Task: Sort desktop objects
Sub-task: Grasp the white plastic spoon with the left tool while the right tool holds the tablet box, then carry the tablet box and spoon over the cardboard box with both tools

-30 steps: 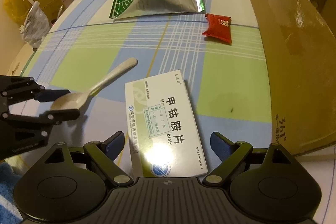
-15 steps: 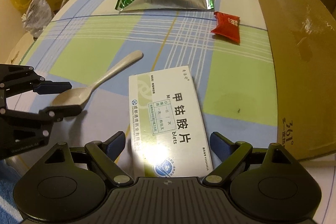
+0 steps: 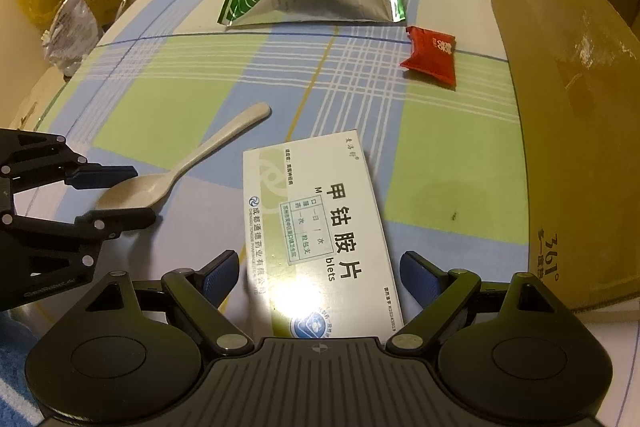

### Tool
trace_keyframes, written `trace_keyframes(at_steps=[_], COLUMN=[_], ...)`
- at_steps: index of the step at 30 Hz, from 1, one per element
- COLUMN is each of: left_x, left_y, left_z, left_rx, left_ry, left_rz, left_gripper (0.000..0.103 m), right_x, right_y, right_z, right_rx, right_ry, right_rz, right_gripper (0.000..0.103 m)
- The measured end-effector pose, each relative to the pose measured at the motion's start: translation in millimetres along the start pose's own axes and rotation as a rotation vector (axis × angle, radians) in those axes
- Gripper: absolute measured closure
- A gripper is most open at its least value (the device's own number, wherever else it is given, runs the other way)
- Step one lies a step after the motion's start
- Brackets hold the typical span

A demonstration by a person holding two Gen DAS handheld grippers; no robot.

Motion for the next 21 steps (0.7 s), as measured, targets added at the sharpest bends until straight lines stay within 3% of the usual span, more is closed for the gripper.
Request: trace_keyframes(at_steps=[2,8,21], left_x=[-1,-9,-40], left_y=[0,-3,-19], left_z=[-1,-1,14], left_rx=[-0.006,-0.035,-0.155], left_ry=[0.003,0.006,-0.004], left_rz=[0.001,-0.011,-0.061], left_gripper=[0.076,0.076,0.076], right_x=[-2,-2,-43], right_y=[-1,0,-16], right_z=[1,4,8], right_rx=[-0.014,-0.026,0.019], right_ry=[0.015,0.006,-0.009], right_rz=[-0.011,-0.025,-0.192], right_gripper=[0.032,0.034,0.034])
Point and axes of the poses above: each gripper's, at about its wrist camera, not at the fingertips, and x roughly the way its jaws point, z to its left, y to its underside, the point moved 9 cm from there along x, roughly the way its jaws point, and after that the axes turned 9 degrees about -y, right-handed, at the moved point
